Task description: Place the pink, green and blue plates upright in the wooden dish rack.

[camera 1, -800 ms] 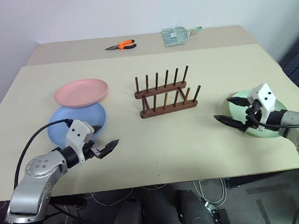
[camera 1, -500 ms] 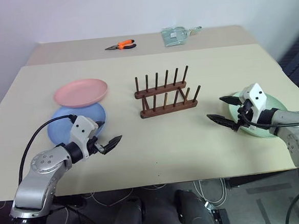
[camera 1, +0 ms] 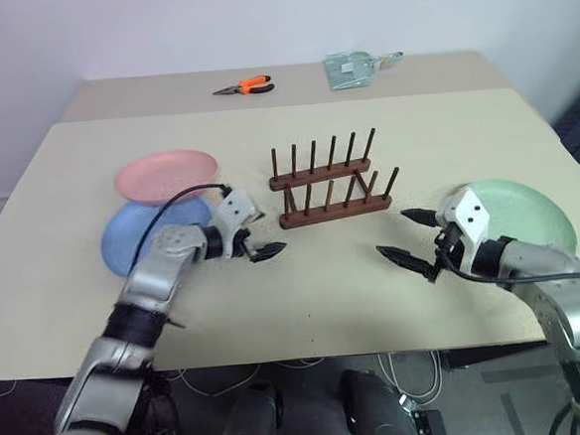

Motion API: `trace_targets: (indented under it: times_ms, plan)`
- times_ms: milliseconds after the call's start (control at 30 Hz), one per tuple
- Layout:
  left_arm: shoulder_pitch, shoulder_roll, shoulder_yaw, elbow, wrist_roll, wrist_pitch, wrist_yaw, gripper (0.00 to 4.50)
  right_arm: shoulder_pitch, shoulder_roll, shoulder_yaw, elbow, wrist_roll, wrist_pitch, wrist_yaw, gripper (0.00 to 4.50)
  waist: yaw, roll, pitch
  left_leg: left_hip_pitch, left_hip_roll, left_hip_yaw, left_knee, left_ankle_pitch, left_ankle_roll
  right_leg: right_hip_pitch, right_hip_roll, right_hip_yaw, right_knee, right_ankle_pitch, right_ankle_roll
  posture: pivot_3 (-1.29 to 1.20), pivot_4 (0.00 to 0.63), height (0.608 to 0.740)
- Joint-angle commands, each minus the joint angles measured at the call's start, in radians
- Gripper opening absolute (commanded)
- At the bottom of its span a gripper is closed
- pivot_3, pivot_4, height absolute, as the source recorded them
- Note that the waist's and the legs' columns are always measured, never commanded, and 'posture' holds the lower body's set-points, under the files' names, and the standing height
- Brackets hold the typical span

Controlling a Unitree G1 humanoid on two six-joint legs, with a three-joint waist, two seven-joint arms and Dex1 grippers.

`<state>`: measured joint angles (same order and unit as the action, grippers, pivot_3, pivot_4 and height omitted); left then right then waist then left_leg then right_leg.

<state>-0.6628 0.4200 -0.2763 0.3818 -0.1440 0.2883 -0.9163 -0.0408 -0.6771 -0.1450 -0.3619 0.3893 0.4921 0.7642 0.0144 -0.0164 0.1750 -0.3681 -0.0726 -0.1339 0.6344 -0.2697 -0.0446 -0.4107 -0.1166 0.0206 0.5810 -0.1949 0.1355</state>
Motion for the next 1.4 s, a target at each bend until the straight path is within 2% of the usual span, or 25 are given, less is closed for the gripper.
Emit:
trace_targets:
  times_ms: [33, 133, 200, 267, 400, 433, 600, 700, 800, 967, 1033, 1067, 1133, 1167, 1300, 1400]
  plan:
    - [-0.086, -0.057, -0.023, 0.198, 0.059, -0.115, -0.015, 4.42, 0.060, 0.018, -0.048, -0.112, 0.022, 0.015, -0.051, 4.50, -0.001, 0.000, 0.000, 0.000, 0.000, 0.000, 0.000, 0.000, 0.000, 0.000, 0.000, 0.000, 0.000, 0.000, 0.000, 0.00, 0.150, 0.740]
    - [-0.126, -0.106, -0.019, 0.306, 0.067, -0.169, -0.049, 4.42, 0.102, 0.026, -0.064, -0.156, 0.026, 0.025, -0.082, 4.50, -0.004, -0.001, 0.000, 0.000, 0.000, 0.000, 0.000, 0.000, 0.000, 0.000, 0.000, 0.000, 0.000, 0.000, 0.001, 0.00, 0.150, 0.740]
    - [-0.144, -0.134, -0.014, 0.357, 0.077, -0.201, -0.047, 3.92, 0.119, 0.024, -0.073, -0.161, 0.014, 0.019, -0.096, 4.50, -0.002, -0.001, -0.001, 0.000, 0.000, 0.000, 0.000, 0.000, 0.000, 0.000, 0.000, 0.000, 0.000, -0.002, 0.003, 0.00, 0.150, 0.740]
    - [-0.151, -0.153, -0.003, 0.383, 0.082, -0.227, -0.047, 3.10, 0.123, 0.020, -0.079, -0.164, 0.016, 0.018, -0.102, 4.50, -0.002, -0.001, -0.001, 0.001, 0.000, 0.000, 0.001, 0.000, 0.000, 0.001, 0.000, 0.000, 0.000, -0.002, 0.004, 0.00, 0.150, 0.740]
    - [-0.129, -0.164, -0.006, 0.361, 0.098, -0.277, -0.065, 1.10, 0.119, -0.001, -0.094, -0.135, 0.012, 0.002, -0.087, 4.50, -0.001, -0.001, -0.001, 0.000, 0.000, 0.000, 0.001, 0.000, 0.001, 0.001, 0.000, 0.000, 0.000, -0.002, 0.003, 0.00, 0.150, 0.740]
    - [-0.120, -0.161, -0.009, 0.346, 0.101, -0.288, -0.077, 0.78, 0.117, -0.006, -0.098, -0.130, 0.013, 0.001, -0.082, 4.50, -0.001, -0.001, -0.001, 0.000, 0.000, 0.000, 0.001, 0.000, 0.001, 0.001, 0.000, 0.000, 0.000, -0.001, 0.003, 0.00, 0.150, 0.740]
    - [-0.018, -0.081, -0.043, 0.152, 0.096, -0.326, -0.218, 0.79, 0.150, -0.079, -0.149, -0.101, 0.043, 0.017, 0.003, 4.50, -0.004, 0.000, -0.001, 0.000, 0.000, 0.000, 0.001, -0.001, 0.001, 0.001, 0.000, 0.000, 0.000, 0.000, 0.001, 0.00, 0.150, 0.740]
    - [0.040, -0.022, -0.055, 0.022, 0.076, -0.286, -0.292, 0.79, 0.196, -0.121, -0.188, -0.083, 0.056, 0.021, 0.056, 4.50, -0.003, 0.000, -0.001, 0.000, 0.000, 0.000, 0.001, -0.001, 0.001, 0.001, 0.000, 0.000, 0.000, 0.000, 0.001, 0.00, 0.150, 0.740]
    - [0.073, 0.016, -0.058, -0.033, 0.081, -0.254, -0.314, 0.79, 0.231, -0.142, -0.209, -0.066, 0.044, 0.007, 0.082, 4.50, -0.003, 0.000, -0.001, 0.000, 0.000, 0.000, 0.001, -0.001, 0.001, 0.001, 0.000, 0.000, 0.001, 0.000, 0.001, 0.00, 0.150, 0.740]
    - [0.088, 0.039, -0.053, -0.042, 0.129, -0.217, -0.251, 3.25, 0.245, -0.144, -0.218, -0.063, 0.030, 0.003, 0.084, 4.50, -0.002, 0.000, -0.001, 0.000, 0.000, 0.000, 0.002, -0.001, 0.002, 0.001, 0.000, 0.000, 0.001, -0.002, 0.003, 0.00, 0.150, 0.740]
    - [0.095, 0.055, -0.045, -0.059, 0.149, -0.186, -0.205, 4.28, 0.254, -0.146, -0.212, -0.068, 0.027, 0.003, 0.091, 3.96, -0.002, 0.000, -0.001, 0.001, 0.001, 0.000, 0.002, -0.001, 0.002, 0.001, 0.000, 0.000, 0.001, -0.002, 0.003, 0.00, 0.150, 0.740]
    - [0.115, 0.078, -0.029, -0.112, 0.142, -0.135, -0.190, 4.50, 0.265, -0.147, -0.197, -0.087, 0.030, 0.010, 0.101, 3.64, -0.003, 0.000, -0.001, 0.001, 0.001, 0.000, 0.002, -0.001, 0.002, 0.001, 0.000, 0.000, 0.001, -0.002, 0.003, 0.00, 0.150, 0.740]
    - [0.172, 0.121, 0.009, -0.256, 0.090, -0.006, -0.185, 4.50, 0.279, -0.145, -0.165, -0.122, 0.028, 0.019, 0.105, 2.70, -0.009, 0.000, -0.001, 0.001, 0.001, 0.000, 0.001, -0.001, 0.002, 0.001, 0.000, 0.000, 0.001, -0.002, 0.004, 0.00, 0.150, 0.740]
    - [0.211, 0.144, 0.032, -0.342, 0.054, 0.069, -0.187, 4.28, 0.279, -0.139, -0.145, -0.136, 0.027, 0.025, 0.099, 2.12, -0.017, 0.000, -0.001, 0.002, 0.001, 0.000, 0.000, -0.001, 0.002, 0.001, 0.000, 0.000, 0.001, -0.002, 0.004, 0.00, 0.150, 0.740]
    - [0.357, 0.223, 0.071, -0.596, -0.023, 0.268, -0.172, 2.50, 0.271, -0.133, -0.049, -0.164, -0.019, 0.022, 0.077, 0.07, -0.028, 0.000, -0.002, 0.004, 0.002, 0.000, -0.002, -0.001, 0.002, 0.001, 0.000, 0.000, 0.002, -0.003, 0.005, 0.00, 0.150, 0.740]
    - [0.426, 0.212, 0.080, -0.686, -0.068, 0.337, -0.132, 0.97, 0.220, -0.113, 0.054, -0.127, -0.109, -0.025, 0.032, 0.00, -0.023, 0.000, -0.002, 0.004, 0.002, 0.000, -0.001, -0.001, 0.002, 0.002, 0.000, 0.000, 0.001, -0.005, 0.002, 0.00, 0.150, 0.740]
